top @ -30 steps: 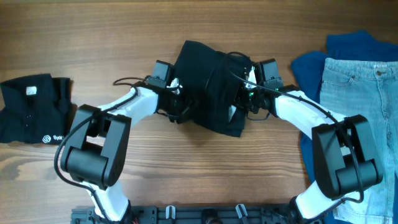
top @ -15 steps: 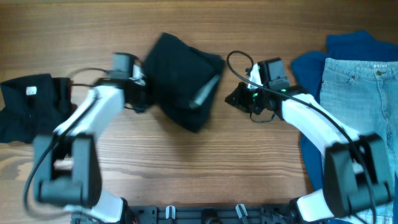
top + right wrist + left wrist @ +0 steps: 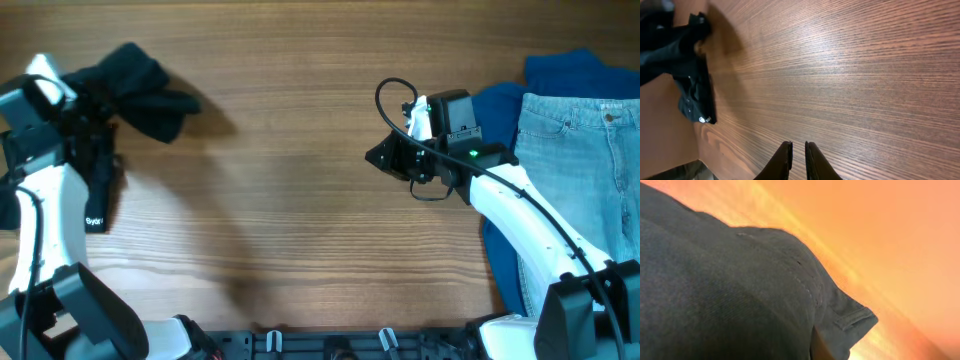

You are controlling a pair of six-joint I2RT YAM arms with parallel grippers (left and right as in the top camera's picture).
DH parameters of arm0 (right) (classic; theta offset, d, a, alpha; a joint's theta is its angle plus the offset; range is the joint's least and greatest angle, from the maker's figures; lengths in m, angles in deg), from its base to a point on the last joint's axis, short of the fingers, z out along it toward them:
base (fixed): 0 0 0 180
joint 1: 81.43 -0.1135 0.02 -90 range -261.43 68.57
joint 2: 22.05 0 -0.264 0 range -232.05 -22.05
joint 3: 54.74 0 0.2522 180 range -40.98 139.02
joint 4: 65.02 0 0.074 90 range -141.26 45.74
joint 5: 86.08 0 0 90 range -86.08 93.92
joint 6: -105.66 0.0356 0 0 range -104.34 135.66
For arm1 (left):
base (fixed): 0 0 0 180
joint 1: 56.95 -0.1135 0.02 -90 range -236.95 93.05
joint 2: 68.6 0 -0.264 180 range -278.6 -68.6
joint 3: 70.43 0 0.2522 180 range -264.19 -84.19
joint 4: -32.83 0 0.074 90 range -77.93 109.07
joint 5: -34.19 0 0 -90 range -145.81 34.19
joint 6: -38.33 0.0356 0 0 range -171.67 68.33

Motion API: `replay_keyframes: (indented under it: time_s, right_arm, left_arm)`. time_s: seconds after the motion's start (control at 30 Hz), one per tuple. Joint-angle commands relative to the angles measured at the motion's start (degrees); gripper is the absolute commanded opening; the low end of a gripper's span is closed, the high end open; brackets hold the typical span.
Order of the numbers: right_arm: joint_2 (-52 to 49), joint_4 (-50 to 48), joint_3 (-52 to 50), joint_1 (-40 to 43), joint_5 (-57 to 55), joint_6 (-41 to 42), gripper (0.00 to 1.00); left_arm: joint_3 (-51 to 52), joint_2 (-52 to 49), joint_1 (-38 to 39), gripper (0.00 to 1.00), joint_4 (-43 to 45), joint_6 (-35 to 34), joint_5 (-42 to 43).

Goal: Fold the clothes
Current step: 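Carry the folded shorts left with the left gripper onto the black shirt, then release the shorts on the left pile and open the left gripper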

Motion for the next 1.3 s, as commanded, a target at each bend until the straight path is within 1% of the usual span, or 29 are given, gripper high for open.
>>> replay_keyframes:
  time_s: [0.0, 0.1, 0.37, 0.43, 0.57, 0.6, 0.7, 0.73, 0.77, 0.8, 0.93, 0.97, 1.0, 1.03, 1.1, 1.13, 1.17, 1.27]
  right_arm:
    - [1.05, 0.07, 0.42, 0.24, 0.87, -1.07, 0.15]
    - [1.05, 0.42, 0.42, 0.24, 0.90, -1.03, 0.14]
    - [1.05, 3.43, 0.42, 0.24, 0.92, -1.09, 0.15]
    - [1.05, 4.00, 0.42, 0.24, 0.92, -1.09, 0.15]
    - [1.05, 4.11, 0.42, 0.24, 0.92, -1.03, 0.15]
    - [1.05, 4.11, 0.42, 0.24, 0.92, -1.05, 0.14]
    - [1.05, 4.11, 0.42, 0.24, 0.92, -1.05, 0.14]
    - [1.05, 4.11, 0.42, 0.24, 0.94, -1.05, 0.15]
    - [1.05, 4.13, 0.42, 0.24, 0.92, -1.05, 0.15]
    - [1.05, 4.11, 0.42, 0.24, 0.92, -1.09, 0.15]
    - [1.05, 4.11, 0.42, 0.24, 0.90, -1.22, 0.15]
    - [1.05, 4.09, 0.42, 0.24, 0.90, -1.25, 0.15]
    - [1.05, 4.07, 0.42, 0.24, 0.90, -1.22, 0.15]
    - [1.05, 4.07, 0.42, 0.24, 0.87, -1.25, 0.15]
    - [1.05, 4.07, 0.42, 0.24, 0.85, -1.25, 0.15]
    - [1.05, 4.07, 0.42, 0.24, 0.85, -1.27, 0.15]
    - [1.05, 4.07, 0.42, 0.24, 0.85, -1.25, 0.15]
    - [1.05, 4.09, 0.42, 0.24, 0.90, -1.22, 0.15]
  left_arm:
    - [-1.75, 0.74, -2.10, 0.04, 4.13, 0.37, 5.25]
    - [-1.81, 0.74, -4.87, 0.04, 5.99, 0.44, 4.74]
    - [-1.79, 0.39, -13.94, 0.04, 5.27, 7.74, 4.66]
    - [-1.79, 0.04, -15.58, 0.04, 4.35, 8.41, 4.68]
    - [-1.79, -0.11, -18.10, 0.04, -1.95, 10.84, 4.50]
    - [-1.79, -0.11, -18.67, 0.09, -3.74, 10.91, 4.35]
    - [-1.79, 0.00, -21.73, 0.48, -12.59, 9.49, 2.29]
    - [-1.79, 0.26, -23.17, 0.55, -16.02, 8.46, 2.29]
    - [-1.79, 0.70, -24.41, 0.68, -18.78, 7.67, 2.34]
    - [-1.79, 1.42, -25.66, 0.73, -21.35, 6.71, 2.89]
    - [-1.81, 7.02, -31.04, 0.74, -29.70, 6.75, 13.00]
    - [-1.81, 9.07, -32.30, 0.74, -31.67, 6.75, 14.38]
    - [-1.81, 11.10, -33.16, 0.74, -33.44, 6.78, 14.73]
    - [-1.79, 13.29, -33.75, 0.69, -34.86, 6.82, 14.47]
    - [-1.79, 15.30, -33.77, 0.39, -35.10, 6.78, 13.62]
    - [-1.79, 15.61, -33.66, 0.16, -34.64, 6.73, 13.14]
    - [-1.79, 15.56, -33.38, 0.05, -33.77, 6.71, 12.31]
    - [-1.62, 12.26, -30.40, 0.04, -28.20, 6.78, 4.09]
